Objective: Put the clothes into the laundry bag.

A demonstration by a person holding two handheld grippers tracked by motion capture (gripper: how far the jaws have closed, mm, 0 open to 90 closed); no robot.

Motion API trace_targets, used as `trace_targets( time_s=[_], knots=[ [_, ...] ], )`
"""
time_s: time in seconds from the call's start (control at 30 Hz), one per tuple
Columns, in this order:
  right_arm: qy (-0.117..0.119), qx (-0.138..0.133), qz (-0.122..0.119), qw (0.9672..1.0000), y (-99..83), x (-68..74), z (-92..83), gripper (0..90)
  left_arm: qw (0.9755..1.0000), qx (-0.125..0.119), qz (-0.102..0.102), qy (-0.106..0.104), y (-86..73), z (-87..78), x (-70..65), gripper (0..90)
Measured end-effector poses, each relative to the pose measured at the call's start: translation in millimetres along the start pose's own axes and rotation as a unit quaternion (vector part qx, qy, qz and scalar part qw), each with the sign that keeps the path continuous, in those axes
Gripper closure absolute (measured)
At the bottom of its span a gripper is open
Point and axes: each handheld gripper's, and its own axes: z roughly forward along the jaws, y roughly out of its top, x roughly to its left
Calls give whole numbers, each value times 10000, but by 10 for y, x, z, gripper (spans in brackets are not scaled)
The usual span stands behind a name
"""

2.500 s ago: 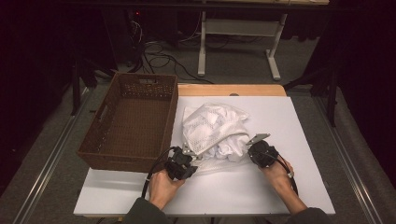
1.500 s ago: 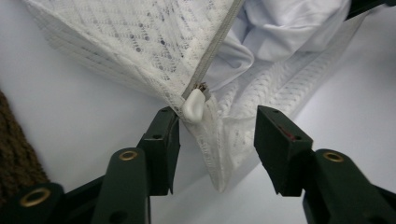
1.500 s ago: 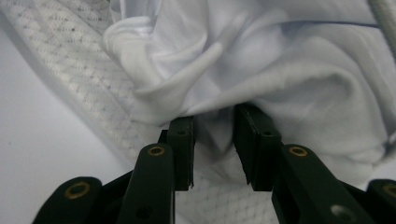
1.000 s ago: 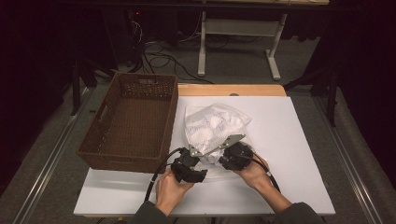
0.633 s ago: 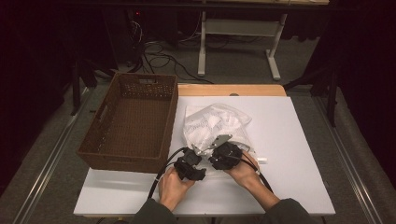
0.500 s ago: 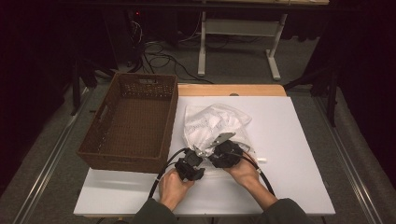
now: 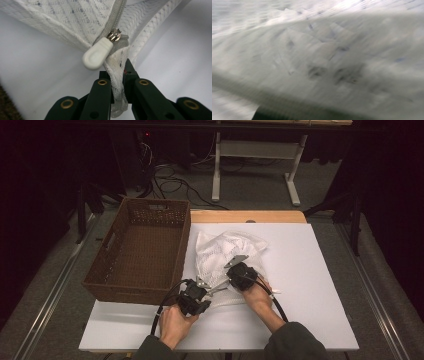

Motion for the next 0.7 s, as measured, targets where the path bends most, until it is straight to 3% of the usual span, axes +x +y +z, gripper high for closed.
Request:
trace_targets(
  time_s=[0.1,0.17,0.23,0.3,0.37,0.43,0.63,0.7],
  knots=[
    [-325,104,-97,9994,34,-63,107,855,10000,-12,-17,7,-12,-17,11,871],
    [-290,130,77,9995,32,-123,152,849,10000,4,0,51,-20,-19,21,871],
    [-270,112,121,9995,32,-133,155,836,10000,10,-25,69,-21,-11,35,870],
    [-198,129,58,9997,26,-111,113,760,9999,48,-37,90,-26,-1,59,864],
    [13,92,85,9999,8,-80,10,628,9999,58,-88,65,-28,4,75,829],
    [112,21,-15,9999,-41,-50,-133,576,9999,49,-139,26,-15,-5,71,784],
    [335,-173,-44,9993,-251,-70,-526,586,9997,-5,-158,166,48,-121,31,668],
    [336,-92,-58,9994,-312,-87,-591,604,9997,9,-132,219,61,-149,10,638]
  ],
)
